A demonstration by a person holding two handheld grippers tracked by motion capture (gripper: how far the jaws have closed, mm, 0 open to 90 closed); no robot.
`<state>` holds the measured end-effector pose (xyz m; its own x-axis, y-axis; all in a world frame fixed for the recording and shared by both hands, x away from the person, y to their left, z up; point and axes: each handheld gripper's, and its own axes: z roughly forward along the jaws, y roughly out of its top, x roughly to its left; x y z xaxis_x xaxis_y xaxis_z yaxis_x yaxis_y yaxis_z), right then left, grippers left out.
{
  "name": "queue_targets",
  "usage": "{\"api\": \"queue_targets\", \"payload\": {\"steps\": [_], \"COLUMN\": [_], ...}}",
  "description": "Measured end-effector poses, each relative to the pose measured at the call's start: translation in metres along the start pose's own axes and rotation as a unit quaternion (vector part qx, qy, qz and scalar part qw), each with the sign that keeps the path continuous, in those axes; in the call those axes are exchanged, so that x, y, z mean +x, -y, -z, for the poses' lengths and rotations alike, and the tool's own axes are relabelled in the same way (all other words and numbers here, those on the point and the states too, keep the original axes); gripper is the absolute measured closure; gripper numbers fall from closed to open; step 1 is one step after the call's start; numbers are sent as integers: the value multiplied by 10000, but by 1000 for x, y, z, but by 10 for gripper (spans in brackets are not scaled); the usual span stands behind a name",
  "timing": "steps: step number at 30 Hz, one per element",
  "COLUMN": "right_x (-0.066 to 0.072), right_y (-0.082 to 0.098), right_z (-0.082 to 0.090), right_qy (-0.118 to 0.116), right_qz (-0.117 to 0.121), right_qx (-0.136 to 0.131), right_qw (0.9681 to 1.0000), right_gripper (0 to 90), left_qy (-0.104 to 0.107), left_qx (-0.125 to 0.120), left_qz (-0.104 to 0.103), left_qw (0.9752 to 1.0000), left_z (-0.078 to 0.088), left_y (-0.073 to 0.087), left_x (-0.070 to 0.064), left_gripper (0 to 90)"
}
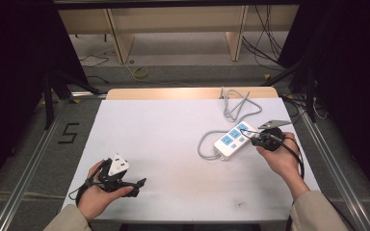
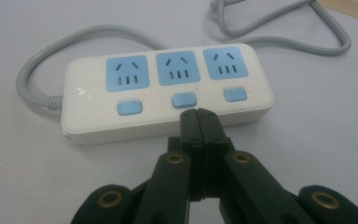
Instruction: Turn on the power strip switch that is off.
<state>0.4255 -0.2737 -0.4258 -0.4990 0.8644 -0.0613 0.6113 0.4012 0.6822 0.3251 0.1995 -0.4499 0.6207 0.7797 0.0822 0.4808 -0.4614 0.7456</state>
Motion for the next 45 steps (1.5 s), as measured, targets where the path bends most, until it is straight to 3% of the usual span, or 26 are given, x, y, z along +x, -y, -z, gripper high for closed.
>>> {"api": "queue_targets", "payload": {"steps": [45], "right_x": [0], "right_y": [-14], "right_z": [-12], "right_qy": [-20], "right_qz": [46], "right_qx": [151], "right_qw": [9999], "right_gripper": [900], "left_qy": [9], "left_qx": [14], "left_qz": [-5], "left_qw": [10000], "left_z": [-1], "left_y": [0], "left_x": [-1], "left_gripper": [97]}}
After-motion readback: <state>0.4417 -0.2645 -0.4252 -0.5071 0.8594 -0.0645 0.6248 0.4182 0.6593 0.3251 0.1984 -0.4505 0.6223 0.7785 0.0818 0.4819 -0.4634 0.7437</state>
